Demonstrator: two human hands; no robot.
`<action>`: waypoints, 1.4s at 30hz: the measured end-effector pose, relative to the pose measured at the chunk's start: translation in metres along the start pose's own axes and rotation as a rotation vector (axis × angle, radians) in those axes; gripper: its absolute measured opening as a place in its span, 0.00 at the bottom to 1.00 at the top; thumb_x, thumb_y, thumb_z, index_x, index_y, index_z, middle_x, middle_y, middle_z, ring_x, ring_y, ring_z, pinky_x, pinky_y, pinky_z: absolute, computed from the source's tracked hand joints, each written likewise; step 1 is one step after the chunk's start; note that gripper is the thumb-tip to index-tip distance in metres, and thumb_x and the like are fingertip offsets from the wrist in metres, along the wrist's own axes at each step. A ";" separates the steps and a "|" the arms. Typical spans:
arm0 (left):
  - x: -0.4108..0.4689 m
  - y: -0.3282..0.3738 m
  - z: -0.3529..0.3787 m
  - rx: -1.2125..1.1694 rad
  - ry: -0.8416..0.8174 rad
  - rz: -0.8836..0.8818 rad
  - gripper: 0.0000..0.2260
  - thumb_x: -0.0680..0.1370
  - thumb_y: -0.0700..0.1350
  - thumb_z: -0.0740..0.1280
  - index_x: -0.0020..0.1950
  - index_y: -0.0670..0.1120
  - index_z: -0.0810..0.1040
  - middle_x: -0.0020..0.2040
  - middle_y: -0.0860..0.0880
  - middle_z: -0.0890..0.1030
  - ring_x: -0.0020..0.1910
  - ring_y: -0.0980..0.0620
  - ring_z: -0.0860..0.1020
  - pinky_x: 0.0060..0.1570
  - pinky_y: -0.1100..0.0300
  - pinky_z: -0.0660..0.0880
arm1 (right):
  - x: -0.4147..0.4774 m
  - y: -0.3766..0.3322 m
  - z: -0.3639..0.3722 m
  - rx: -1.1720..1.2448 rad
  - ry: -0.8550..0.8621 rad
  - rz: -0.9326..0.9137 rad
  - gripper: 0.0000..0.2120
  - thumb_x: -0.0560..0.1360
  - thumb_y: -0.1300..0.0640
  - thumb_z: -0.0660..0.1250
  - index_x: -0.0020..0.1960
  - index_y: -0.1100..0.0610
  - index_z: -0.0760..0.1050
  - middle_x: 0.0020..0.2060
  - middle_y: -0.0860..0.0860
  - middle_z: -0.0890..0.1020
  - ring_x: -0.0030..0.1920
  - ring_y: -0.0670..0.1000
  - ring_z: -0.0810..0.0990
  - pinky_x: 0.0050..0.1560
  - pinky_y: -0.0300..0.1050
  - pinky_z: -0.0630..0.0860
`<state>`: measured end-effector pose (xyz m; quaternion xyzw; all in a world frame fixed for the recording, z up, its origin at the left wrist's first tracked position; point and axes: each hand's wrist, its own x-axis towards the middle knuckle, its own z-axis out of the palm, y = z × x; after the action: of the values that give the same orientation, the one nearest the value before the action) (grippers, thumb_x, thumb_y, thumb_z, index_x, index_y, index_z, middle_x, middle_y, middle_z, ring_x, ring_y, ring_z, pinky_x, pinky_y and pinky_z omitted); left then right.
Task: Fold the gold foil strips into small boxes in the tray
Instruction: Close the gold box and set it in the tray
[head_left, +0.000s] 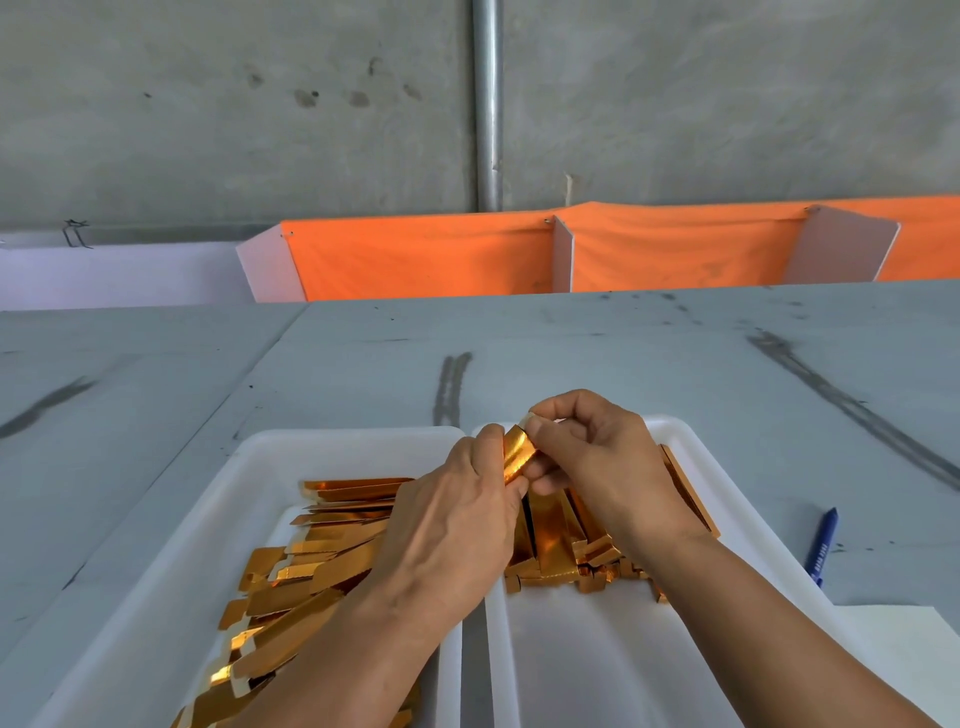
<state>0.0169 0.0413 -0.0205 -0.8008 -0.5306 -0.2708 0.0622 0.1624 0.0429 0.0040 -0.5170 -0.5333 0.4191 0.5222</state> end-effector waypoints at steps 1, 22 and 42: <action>-0.001 0.000 0.000 -0.006 -0.003 0.001 0.18 0.81 0.58 0.53 0.68 0.52 0.59 0.52 0.55 0.74 0.37 0.58 0.70 0.33 0.66 0.65 | 0.000 0.001 0.000 -0.036 0.016 -0.028 0.02 0.79 0.56 0.69 0.48 0.54 0.80 0.34 0.55 0.85 0.36 0.52 0.85 0.40 0.44 0.82; -0.001 -0.002 0.000 -0.031 -0.018 0.024 0.20 0.80 0.59 0.50 0.69 0.52 0.59 0.53 0.55 0.74 0.38 0.59 0.71 0.37 0.67 0.69 | 0.000 -0.006 -0.005 0.241 -0.074 0.133 0.04 0.75 0.60 0.72 0.47 0.61 0.82 0.38 0.59 0.85 0.34 0.50 0.82 0.34 0.39 0.80; -0.003 -0.003 -0.001 -0.085 -0.013 0.093 0.19 0.80 0.60 0.51 0.67 0.54 0.58 0.47 0.58 0.68 0.37 0.59 0.71 0.36 0.70 0.67 | 0.001 -0.013 -0.013 0.260 -0.100 0.222 0.05 0.75 0.67 0.70 0.41 0.62 0.80 0.33 0.61 0.83 0.28 0.51 0.82 0.27 0.38 0.79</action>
<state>0.0132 0.0401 -0.0215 -0.8281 -0.4814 -0.2848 0.0374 0.1735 0.0415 0.0180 -0.4794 -0.4395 0.5646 0.5081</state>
